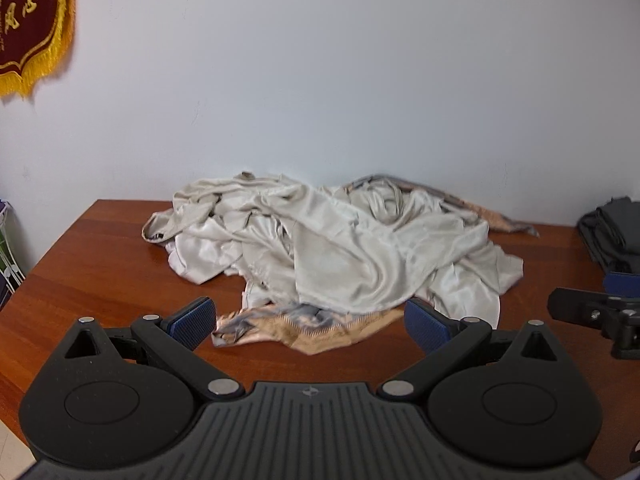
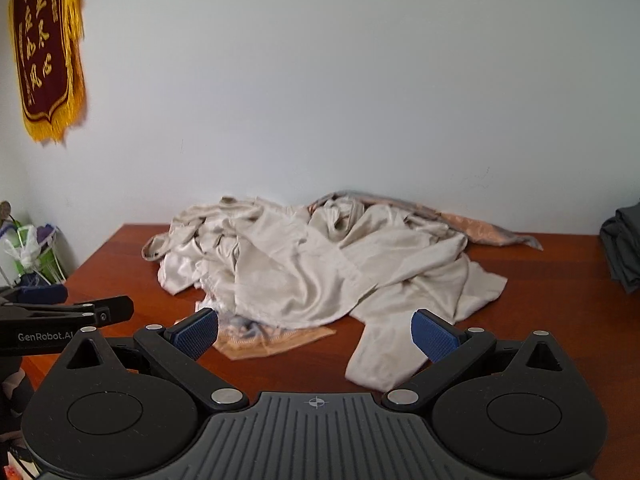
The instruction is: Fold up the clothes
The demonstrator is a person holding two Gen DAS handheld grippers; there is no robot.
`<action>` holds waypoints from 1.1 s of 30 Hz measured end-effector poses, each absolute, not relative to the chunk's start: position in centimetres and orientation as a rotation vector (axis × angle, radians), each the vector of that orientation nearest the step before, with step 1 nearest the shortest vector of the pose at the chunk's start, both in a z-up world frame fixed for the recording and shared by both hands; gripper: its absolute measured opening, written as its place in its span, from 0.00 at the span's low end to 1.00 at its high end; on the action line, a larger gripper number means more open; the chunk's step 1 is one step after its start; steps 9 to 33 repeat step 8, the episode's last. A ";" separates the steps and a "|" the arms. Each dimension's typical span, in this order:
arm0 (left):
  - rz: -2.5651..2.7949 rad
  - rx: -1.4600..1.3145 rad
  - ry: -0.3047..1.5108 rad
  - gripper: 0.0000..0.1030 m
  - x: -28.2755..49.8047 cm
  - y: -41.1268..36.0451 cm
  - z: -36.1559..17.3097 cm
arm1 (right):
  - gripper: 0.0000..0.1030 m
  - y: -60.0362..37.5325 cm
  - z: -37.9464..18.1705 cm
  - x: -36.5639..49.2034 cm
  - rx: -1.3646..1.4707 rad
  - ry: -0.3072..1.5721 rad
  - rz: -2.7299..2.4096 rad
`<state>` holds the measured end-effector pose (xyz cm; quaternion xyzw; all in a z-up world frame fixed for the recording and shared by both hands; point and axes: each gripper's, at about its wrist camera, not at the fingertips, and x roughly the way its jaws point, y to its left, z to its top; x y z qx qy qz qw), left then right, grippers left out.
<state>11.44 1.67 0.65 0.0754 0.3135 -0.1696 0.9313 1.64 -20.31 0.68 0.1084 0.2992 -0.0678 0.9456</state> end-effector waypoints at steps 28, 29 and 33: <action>-0.333 0.164 0.670 0.99 11.0 3.3 0.1 | 1.00 -17.8 0.2 2.4 0.203 0.637 -0.136; -0.333 0.164 0.670 0.99 11.0 3.3 0.1 | 1.00 -17.8 0.2 2.4 0.203 0.637 -0.136; -0.333 0.164 0.670 0.99 11.0 3.3 0.1 | 1.00 -17.8 0.2 2.4 0.203 0.637 -0.136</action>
